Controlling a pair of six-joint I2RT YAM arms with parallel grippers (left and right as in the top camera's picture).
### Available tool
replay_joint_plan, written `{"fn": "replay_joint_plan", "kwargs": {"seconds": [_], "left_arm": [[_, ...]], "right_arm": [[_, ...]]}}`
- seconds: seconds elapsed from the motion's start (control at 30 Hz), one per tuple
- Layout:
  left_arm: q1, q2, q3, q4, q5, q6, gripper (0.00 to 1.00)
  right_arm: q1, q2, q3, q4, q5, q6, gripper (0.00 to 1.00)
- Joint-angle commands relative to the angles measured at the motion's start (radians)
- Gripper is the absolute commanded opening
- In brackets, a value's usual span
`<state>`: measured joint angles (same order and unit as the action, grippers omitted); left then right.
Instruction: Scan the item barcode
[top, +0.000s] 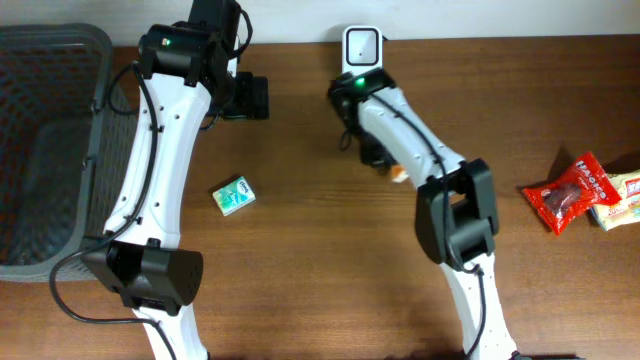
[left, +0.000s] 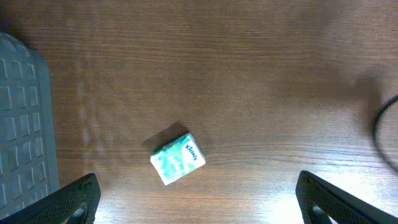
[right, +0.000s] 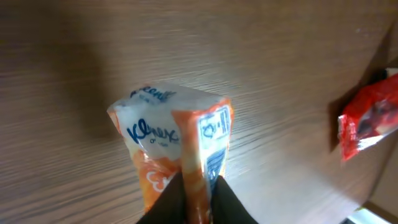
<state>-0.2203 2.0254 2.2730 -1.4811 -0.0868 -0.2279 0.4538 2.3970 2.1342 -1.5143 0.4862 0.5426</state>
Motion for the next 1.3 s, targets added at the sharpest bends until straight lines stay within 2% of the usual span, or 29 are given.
{"fn": "replay_joint_plan", "kwargs": {"seconds": [0.0, 0.1, 0.3, 0.33, 0.37, 0.5, 0.63, 0.7, 0.93, 1.0, 1.07, 1.2, 1.27], "left_arm": [[-0.001, 0.015, 0.002, -0.001, -0.008, -0.006, 0.99], [-0.001, 0.015, 0.002, -0.001, -0.008, -0.006, 0.99], [-0.001, 0.015, 0.002, -0.001, -0.008, -0.006, 0.99], [-0.001, 0.015, 0.002, -0.001, -0.008, -0.006, 0.99], [-0.001, 0.015, 0.002, -0.001, -0.008, -0.006, 0.99], [-0.001, 0.015, 0.002, -0.001, -0.008, -0.006, 0.99], [-0.001, 0.015, 0.002, -0.001, -0.008, -0.006, 0.99], [-0.001, 0.015, 0.002, -0.001, -0.008, -0.006, 0.99], [-0.001, 0.015, 0.002, -0.001, -0.008, -0.006, 0.99], [-0.001, 0.015, 0.002, 0.019, -0.004, -0.007, 0.99], [-0.001, 0.015, 0.002, 0.031, 0.001, -0.007, 0.99], [-0.001, 0.015, 0.002, 0.035, 0.037, -0.007, 0.99], [-0.001, 0.015, 0.002, 0.026, 0.228, -0.004, 0.99]], "right_arm": [[0.059, 0.001, -0.018, 0.023, 0.012, 0.021, 0.18], [0.099, 0.001, -0.022, 0.034, -0.008, 0.020, 0.27], [0.114, -0.004, -0.007, -0.001, -0.022, 0.020, 0.29], [0.104, -0.007, 0.008, -0.018, -0.024, 0.020, 0.33], [0.086, -0.011, 0.031, -0.037, -0.039, 0.021, 0.37], [-0.023, -0.018, 0.139, -0.097, -0.188, -0.007, 0.37], [-0.192, -0.019, 0.245, -0.160, -0.455, -0.167, 0.40], [-0.256, -0.025, 0.273, -0.185, -0.486, -0.198, 0.46], [-0.385, -0.184, 0.272, -0.185, -0.588, -0.272, 0.50], [-0.391, -0.252, 0.264, -0.185, -0.582, -0.304, 0.58], [-0.390, -0.331, 0.232, -0.185, -0.541, -0.304, 0.97], [-0.398, -0.485, 0.139, -0.185, -0.465, -0.303, 0.99], [-0.419, -0.519, 0.118, -0.185, -0.455, -0.303, 0.99]]}}
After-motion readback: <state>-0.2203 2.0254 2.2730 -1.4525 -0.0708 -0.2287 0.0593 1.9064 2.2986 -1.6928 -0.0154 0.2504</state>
